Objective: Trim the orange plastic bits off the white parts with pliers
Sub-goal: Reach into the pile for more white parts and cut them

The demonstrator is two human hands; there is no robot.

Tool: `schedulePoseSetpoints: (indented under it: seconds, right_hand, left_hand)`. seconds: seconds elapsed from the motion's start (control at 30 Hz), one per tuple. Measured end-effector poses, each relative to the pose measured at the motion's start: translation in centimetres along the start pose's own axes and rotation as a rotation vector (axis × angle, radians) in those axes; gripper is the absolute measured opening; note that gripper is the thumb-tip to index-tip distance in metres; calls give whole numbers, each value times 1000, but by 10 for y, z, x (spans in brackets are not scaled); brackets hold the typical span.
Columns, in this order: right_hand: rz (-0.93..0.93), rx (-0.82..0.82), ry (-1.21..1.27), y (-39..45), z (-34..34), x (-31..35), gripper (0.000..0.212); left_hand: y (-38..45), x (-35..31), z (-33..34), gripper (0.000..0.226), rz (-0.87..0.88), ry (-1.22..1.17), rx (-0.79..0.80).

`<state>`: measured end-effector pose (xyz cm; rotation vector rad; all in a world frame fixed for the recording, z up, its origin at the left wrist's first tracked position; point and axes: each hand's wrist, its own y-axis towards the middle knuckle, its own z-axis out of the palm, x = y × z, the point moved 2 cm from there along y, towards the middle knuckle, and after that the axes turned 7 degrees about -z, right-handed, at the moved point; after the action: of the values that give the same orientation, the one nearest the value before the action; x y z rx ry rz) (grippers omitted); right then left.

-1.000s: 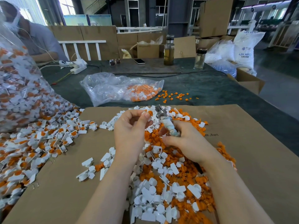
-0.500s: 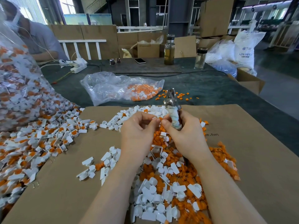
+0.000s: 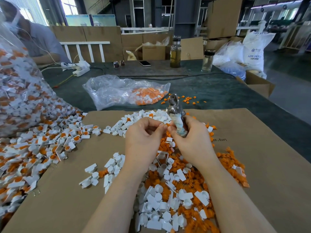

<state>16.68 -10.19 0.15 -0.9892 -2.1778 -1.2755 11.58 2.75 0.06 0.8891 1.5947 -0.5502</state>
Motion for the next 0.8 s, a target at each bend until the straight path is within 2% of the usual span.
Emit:
schedulePoseSetpoints:
  seconds: [0.23, 0.37, 0.57, 0.8]
  right_hand:
    - [51, 79, 48, 0, -2, -2, 19]
    - [105, 221, 154, -1, -9, -5, 7]
    - [140, 463, 155, -3, -9, 1, 20]
    - [116, 507, 159, -5, -8, 7, 13]
  left_hand:
    - [-1, -3, -5, 9, -7, -52, -10]
    - [1, -5, -13, 6, -8, -169, -26]
    - [1, -7, -18, 7, 36, -312, -1]
    - [0, -10, -18, 8, 92, -321, 47]
